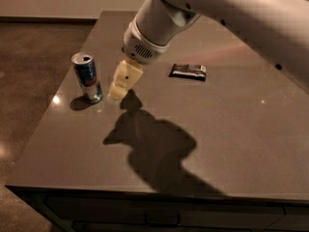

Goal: Move redbull can near rxbar chocolate

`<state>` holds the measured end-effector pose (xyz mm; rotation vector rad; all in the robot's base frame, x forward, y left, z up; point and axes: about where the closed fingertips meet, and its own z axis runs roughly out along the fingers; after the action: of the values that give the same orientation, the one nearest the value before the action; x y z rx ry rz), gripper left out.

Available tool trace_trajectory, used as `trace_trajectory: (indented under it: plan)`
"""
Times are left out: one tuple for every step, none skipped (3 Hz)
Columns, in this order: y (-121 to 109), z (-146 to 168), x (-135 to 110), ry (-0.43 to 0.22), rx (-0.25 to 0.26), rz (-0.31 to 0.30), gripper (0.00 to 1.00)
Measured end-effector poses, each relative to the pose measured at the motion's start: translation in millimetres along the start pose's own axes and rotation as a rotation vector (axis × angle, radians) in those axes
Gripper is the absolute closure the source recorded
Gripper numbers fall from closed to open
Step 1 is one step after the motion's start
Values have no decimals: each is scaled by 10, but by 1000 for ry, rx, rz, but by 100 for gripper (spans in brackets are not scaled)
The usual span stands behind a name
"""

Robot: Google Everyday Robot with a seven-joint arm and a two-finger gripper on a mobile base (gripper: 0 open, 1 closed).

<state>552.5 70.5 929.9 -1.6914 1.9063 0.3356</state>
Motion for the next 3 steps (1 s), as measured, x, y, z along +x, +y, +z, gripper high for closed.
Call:
trace_trajectory:
  plan:
    - [-20, 199, -213, -36, -29, 8, 0]
    - [-32, 312, -412, -81, -57, 11, 0]
    - [-1, 399, -600, -121, -79, 0, 0]
